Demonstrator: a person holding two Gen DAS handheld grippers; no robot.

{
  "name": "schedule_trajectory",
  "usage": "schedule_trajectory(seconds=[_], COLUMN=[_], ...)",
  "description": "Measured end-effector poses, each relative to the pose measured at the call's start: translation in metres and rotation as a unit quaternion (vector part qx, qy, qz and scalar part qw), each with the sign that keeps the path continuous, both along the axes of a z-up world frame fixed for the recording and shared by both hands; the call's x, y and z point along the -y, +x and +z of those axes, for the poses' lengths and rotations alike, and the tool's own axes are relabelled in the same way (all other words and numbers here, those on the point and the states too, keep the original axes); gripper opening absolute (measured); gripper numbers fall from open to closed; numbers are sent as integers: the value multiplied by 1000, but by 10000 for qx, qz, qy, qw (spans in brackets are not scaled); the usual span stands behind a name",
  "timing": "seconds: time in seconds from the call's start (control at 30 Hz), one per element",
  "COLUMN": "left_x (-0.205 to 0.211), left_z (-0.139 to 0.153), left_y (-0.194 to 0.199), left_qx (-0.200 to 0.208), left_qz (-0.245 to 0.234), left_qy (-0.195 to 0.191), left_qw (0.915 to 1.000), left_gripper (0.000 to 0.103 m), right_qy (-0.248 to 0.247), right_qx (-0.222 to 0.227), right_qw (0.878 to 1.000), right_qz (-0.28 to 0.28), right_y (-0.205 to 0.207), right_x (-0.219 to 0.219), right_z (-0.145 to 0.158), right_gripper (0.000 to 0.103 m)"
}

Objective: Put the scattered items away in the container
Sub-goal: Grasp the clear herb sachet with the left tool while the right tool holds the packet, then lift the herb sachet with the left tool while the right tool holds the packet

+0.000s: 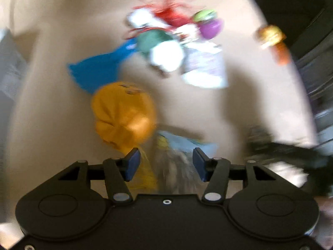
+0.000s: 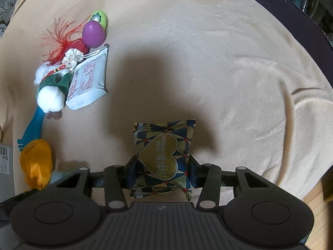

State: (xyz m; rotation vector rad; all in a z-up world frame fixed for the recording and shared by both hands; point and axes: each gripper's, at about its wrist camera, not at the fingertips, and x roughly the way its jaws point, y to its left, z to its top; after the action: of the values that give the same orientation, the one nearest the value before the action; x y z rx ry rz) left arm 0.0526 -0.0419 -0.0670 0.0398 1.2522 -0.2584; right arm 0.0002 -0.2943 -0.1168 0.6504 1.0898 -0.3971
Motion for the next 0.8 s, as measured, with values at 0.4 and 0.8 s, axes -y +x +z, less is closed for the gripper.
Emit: schedule_trajectory(seconds=[0.4,0.8], left_x=[30,65], left_z=[37,-31], left_y=[-63,-65], left_qx=[1490,622], left_qz=[-1127,-1719], left_qy=[427,1626], left_qw=[9815,9696], left_gripper=[98,79], right_qy=[-35,45], right_qx=[80,210], right_qw=[9997,9995], right_qz=[210,212], right_y=[-2,-8], right_x=[2,4], right_z=[0,0], right_gripper=[49,49])
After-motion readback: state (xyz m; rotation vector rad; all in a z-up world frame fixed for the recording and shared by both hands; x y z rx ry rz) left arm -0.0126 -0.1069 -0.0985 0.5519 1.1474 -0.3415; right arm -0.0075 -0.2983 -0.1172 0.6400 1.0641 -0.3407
